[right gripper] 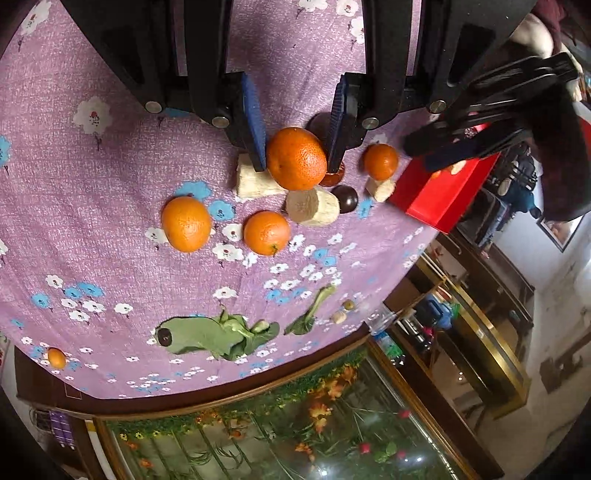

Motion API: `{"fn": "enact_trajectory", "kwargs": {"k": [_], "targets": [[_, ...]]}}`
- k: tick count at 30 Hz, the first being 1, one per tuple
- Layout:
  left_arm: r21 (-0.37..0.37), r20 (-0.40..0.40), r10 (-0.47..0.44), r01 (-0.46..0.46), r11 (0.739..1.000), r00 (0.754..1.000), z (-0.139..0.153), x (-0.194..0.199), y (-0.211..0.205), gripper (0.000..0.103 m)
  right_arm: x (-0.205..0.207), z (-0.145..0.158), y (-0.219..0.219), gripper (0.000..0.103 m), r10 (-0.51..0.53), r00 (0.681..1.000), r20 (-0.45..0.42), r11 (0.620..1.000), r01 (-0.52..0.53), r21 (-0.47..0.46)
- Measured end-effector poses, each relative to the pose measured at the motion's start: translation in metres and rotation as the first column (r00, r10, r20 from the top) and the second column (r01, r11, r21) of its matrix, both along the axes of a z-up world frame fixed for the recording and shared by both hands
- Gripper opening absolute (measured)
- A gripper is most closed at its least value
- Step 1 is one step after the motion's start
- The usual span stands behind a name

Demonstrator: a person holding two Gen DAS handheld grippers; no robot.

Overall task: Organize fruits
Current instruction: 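Grasp a mandarin with the right tool while the left tool grasps another mandarin, then carry both mandarins into the red tray and open both tools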

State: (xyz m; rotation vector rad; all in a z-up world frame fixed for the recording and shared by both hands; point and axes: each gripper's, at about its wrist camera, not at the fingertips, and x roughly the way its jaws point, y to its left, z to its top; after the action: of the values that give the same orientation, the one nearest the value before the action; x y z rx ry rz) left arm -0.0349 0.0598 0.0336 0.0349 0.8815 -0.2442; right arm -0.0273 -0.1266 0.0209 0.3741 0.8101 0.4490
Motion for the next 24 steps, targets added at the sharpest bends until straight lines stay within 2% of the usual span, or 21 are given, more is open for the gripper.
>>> {"fn": "enact_trajectory", "kwargs": {"k": [5, 6, 8, 9, 17, 22, 24], "targets": [[0.063, -0.040, 0.006, -0.004, 0.998, 0.999, -0.019, 0.012, -0.016, 0.054, 0.000, -0.002, -0.002, 0.035, 0.016, 1.000, 0.001, 1.000, -0.016, 0.023], [0.069, -0.050, 0.007, -0.004, 0.998, 0.999, -0.023, 0.013, -0.018, 0.052, -0.001, -0.001, -0.002, 0.035, 0.018, 1.000, 0.006, 1.000, -0.018, 0.022], [0.101, -0.033, 0.020, -0.016, 0.995, 0.999, -0.024, 0.013, -0.021, 0.037, -0.002, 0.000, 0.000, 0.035, 0.018, 1.000, 0.012, 1.000, -0.018, 0.010], [0.096, -0.035, 0.016, -0.013, 0.995, 0.999, -0.023, 0.014, -0.021, 0.032, -0.003, 0.000, 0.001, 0.035, 0.018, 1.000, 0.016, 1.000, -0.018, 0.005], [0.043, -0.008, 0.030, -0.029, 0.999, 1.000, -0.009, 0.000, -0.015, 0.031, -0.001, -0.001, -0.001, 0.035, -0.003, 1.000, 0.008, 1.000, 0.003, -0.003], [-0.025, 0.064, 0.075, -0.074, 0.997, 0.995, 0.016, -0.022, 0.008, 0.031, -0.001, -0.003, 0.000, 0.035, -0.013, 1.000, 0.003, 1.000, 0.013, -0.025], [-0.066, 0.089, 0.097, -0.091, 0.994, 0.991, 0.027, -0.031, 0.023, 0.031, -0.004, 0.001, 0.001, 0.035, -0.023, 0.999, 0.027, 0.999, 0.025, -0.049]]}}
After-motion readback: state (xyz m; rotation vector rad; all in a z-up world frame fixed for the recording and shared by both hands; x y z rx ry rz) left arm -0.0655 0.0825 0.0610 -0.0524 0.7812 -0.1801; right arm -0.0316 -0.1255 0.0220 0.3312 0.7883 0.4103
